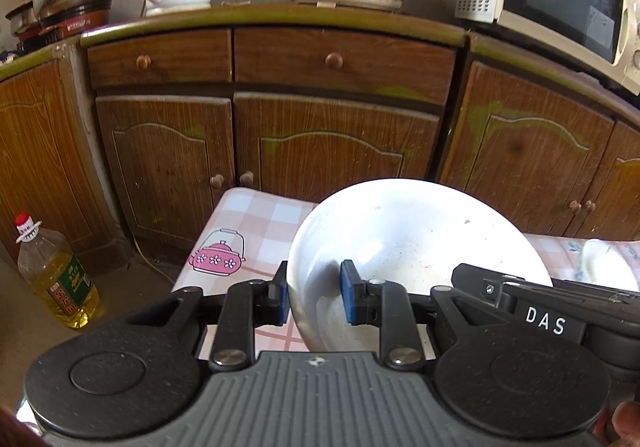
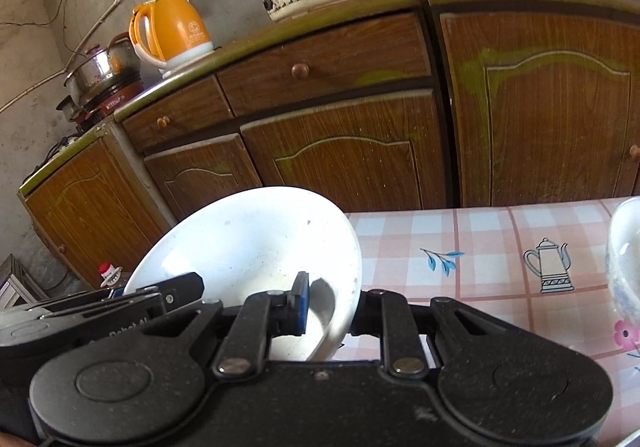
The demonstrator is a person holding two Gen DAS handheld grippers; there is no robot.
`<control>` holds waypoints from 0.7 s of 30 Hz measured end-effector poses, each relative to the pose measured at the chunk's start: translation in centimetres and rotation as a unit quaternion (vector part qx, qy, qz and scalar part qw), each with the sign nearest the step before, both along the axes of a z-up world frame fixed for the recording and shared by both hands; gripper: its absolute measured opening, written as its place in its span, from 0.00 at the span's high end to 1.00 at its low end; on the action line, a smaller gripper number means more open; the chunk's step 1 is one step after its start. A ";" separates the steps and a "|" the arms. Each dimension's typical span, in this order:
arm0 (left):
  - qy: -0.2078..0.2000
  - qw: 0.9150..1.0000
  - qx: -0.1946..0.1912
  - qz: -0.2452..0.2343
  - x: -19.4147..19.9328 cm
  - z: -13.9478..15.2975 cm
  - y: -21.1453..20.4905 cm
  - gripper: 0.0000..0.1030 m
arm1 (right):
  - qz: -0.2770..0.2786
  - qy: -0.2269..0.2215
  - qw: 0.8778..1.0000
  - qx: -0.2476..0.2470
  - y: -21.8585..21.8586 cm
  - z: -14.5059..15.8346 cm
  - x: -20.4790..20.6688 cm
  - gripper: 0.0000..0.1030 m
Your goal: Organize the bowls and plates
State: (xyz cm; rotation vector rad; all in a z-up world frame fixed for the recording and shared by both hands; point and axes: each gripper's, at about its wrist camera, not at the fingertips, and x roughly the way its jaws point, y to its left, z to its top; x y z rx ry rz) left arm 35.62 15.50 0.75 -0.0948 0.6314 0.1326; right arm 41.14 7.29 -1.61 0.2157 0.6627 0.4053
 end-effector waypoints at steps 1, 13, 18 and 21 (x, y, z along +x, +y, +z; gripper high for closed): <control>-0.002 1.000 0.002 -0.001 -0.3 0.3 -0.1 0.76 | 0.000 -0.002 1.000 0.000 -0.1 0.4 -0.3 0.78; -0.025 1.000 0.007 -0.005 -3.4 4.3 -1.0 0.76 | -0.002 -0.027 1.000 0.002 -0.5 5.2 -4.0 0.78; -0.031 0.999 0.009 -0.005 -4.8 5.5 -1.2 0.76 | -0.003 -0.035 0.999 0.004 -0.6 6.7 -5.6 0.78; -0.035 0.999 0.010 -0.007 -5.8 6.1 -1.3 0.76 | -0.001 -0.039 0.999 0.004 -0.7 7.4 -6.5 0.78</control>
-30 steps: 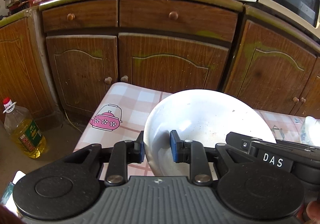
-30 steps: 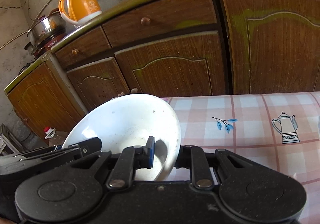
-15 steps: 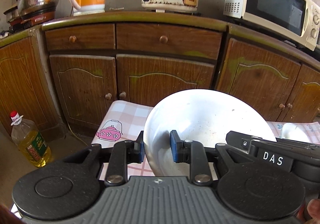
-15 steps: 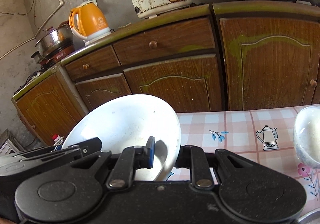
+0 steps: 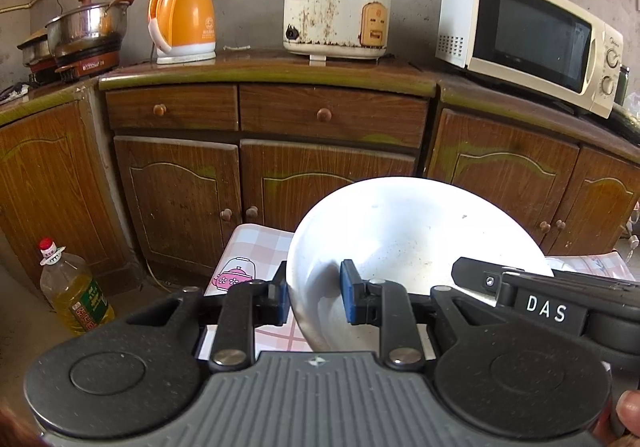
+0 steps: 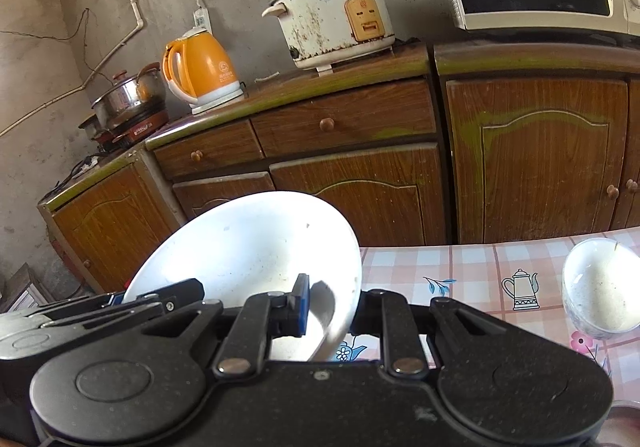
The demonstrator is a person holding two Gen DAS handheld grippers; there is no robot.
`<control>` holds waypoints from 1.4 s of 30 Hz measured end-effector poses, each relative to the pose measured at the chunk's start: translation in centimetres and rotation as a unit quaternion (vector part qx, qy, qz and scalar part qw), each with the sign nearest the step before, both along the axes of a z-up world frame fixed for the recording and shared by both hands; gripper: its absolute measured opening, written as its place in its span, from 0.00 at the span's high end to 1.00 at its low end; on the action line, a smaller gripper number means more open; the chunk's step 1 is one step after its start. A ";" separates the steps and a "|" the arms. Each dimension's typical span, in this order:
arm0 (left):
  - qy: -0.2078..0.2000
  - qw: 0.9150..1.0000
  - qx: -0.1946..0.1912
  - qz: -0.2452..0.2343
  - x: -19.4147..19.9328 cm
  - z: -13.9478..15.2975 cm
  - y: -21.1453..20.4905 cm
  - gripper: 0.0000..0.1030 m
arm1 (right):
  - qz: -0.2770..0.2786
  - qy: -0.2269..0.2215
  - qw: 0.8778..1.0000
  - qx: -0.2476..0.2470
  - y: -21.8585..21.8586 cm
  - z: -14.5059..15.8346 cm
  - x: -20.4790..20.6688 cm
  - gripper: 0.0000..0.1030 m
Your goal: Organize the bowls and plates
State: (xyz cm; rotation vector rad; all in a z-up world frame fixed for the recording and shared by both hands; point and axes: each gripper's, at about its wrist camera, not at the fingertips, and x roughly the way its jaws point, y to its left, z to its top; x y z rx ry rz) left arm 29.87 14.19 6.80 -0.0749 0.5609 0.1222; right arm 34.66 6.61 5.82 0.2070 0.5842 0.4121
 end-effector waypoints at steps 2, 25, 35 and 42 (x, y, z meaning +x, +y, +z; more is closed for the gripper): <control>-0.002 1.000 0.004 -0.002 -0.5 0.3 -0.1 0.76 | 0.002 -0.003 1.000 -0.001 -0.1 0.4 -0.6 0.78; -0.022 1.000 0.005 -0.011 -5.1 3.2 -1.2 0.76 | 0.001 -0.032 0.999 -0.001 -1.6 4.5 -6.0 0.78; -0.027 1.000 0.003 -0.008 -7.1 3.7 -1.7 0.76 | 0.006 -0.037 0.999 0.004 -2.3 5.1 -8.0 0.78; -0.026 1.000 0.006 -0.008 -8.1 3.5 -2.3 0.75 | 0.008 -0.037 0.999 0.004 -2.8 4.9 -9.0 0.78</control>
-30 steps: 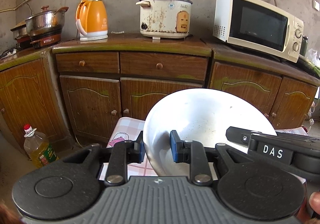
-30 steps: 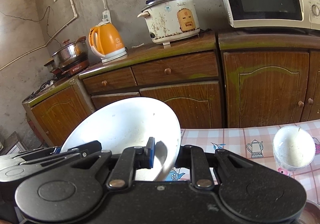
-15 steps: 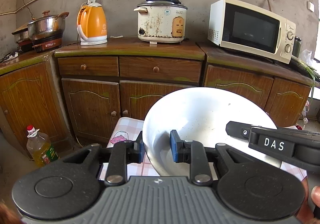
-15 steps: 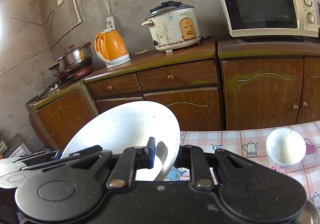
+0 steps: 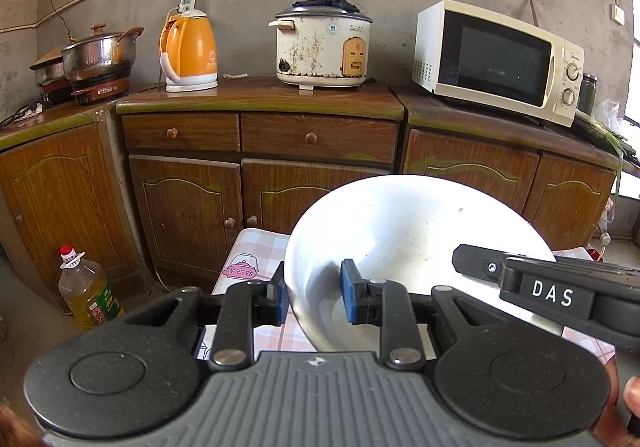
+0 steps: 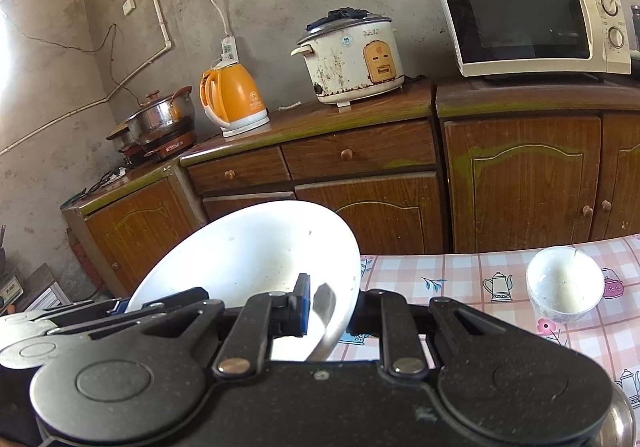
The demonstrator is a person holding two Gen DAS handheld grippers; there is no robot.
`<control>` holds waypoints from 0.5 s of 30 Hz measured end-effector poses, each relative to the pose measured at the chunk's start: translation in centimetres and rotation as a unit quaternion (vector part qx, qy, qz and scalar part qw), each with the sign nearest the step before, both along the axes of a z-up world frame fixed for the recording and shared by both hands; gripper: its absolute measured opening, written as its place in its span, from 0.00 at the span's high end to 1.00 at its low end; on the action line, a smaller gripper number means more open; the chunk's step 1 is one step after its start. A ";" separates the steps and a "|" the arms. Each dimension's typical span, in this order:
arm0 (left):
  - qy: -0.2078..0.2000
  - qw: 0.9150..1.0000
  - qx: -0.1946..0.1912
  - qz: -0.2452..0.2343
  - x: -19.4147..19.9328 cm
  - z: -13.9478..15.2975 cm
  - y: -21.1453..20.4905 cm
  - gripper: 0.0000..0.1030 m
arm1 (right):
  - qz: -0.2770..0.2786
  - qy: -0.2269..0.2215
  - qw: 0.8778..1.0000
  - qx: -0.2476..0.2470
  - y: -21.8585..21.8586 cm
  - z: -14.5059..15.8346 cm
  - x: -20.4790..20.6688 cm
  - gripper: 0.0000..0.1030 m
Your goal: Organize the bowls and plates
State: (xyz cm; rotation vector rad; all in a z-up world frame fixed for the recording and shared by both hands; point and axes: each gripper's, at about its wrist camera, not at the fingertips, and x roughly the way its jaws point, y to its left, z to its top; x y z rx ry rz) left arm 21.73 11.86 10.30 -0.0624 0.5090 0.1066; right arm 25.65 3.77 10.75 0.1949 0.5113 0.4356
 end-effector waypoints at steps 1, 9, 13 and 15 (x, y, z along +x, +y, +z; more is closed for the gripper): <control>0.001 1.000 -0.001 -0.001 -0.2 0.0 -0.1 0.75 | 0.000 0.000 1.000 0.000 -0.1 -0.1 -0.2 0.78; -0.001 1.000 -0.003 -0.003 -1.4 0.2 -0.7 0.75 | -0.004 -0.004 1.000 0.000 -0.9 0.3 -1.8 0.78; -0.004 1.000 -0.004 -0.001 -2.1 0.5 -0.9 0.75 | -0.004 -0.006 1.000 0.003 -1.2 0.7 -2.4 0.78; -0.005 1.000 -0.003 -0.003 -2.4 0.6 -1.1 0.75 | -0.005 -0.007 1.000 0.003 -1.3 0.9 -2.8 0.78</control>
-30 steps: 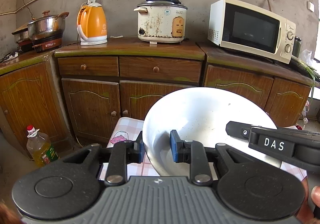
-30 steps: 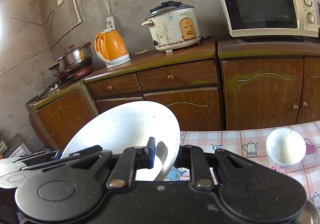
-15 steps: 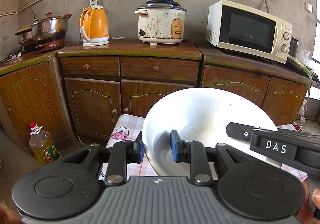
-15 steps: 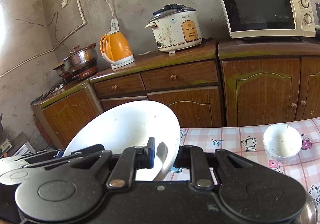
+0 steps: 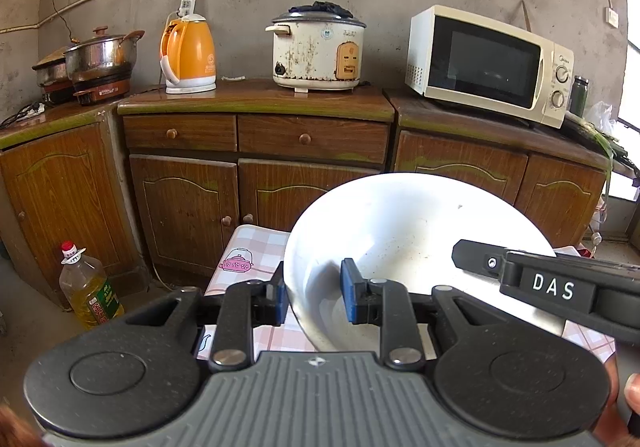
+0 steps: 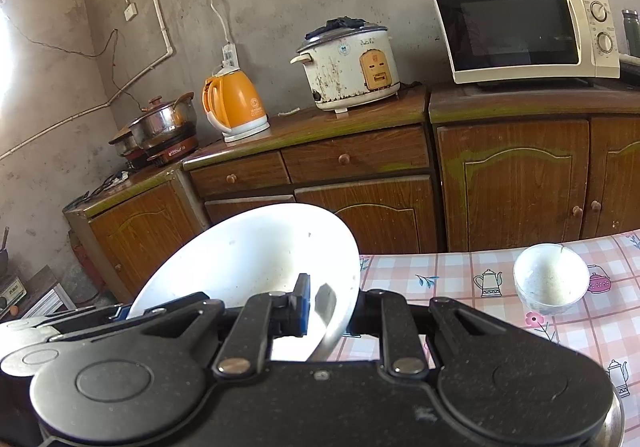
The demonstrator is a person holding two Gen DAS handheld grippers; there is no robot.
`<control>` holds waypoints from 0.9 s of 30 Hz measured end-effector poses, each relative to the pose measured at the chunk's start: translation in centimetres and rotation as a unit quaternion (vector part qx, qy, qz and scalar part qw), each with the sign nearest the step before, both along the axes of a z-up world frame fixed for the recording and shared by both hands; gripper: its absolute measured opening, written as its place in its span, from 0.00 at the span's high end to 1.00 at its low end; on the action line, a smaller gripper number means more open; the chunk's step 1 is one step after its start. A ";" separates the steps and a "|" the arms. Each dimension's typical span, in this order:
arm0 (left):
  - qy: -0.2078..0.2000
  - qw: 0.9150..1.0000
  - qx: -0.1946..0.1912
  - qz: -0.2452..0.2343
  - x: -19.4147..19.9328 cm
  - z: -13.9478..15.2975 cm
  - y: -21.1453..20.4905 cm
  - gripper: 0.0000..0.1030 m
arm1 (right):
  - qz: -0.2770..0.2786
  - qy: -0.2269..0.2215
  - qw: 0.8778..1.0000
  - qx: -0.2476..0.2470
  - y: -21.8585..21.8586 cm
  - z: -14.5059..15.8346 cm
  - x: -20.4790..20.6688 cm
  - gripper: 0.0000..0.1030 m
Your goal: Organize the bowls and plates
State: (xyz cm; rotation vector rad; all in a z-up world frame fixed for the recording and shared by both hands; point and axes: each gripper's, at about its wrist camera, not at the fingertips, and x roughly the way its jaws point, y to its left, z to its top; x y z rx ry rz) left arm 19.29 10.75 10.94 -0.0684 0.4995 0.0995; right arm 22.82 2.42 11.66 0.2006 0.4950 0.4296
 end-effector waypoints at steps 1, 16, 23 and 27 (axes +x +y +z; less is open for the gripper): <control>0.000 1.000 0.000 -0.001 -0.2 0.0 -0.1 0.75 | 0.000 -0.001 1.000 0.000 -0.1 0.1 -0.1 0.78; -0.006 1.000 0.006 -0.004 -2.4 0.8 -1.1 0.75 | 0.001 -0.009 1.000 0.005 -1.5 1.2 -2.6 0.78; -0.009 1.000 0.009 -0.005 -3.4 1.1 -1.6 0.75 | 0.001 -0.012 1.000 0.006 -1.9 1.5 -3.7 0.78; -0.010 1.000 0.007 -0.005 -3.8 1.1 -1.7 0.75 | 0.000 -0.013 1.000 0.006 -2.1 1.6 -4.4 0.78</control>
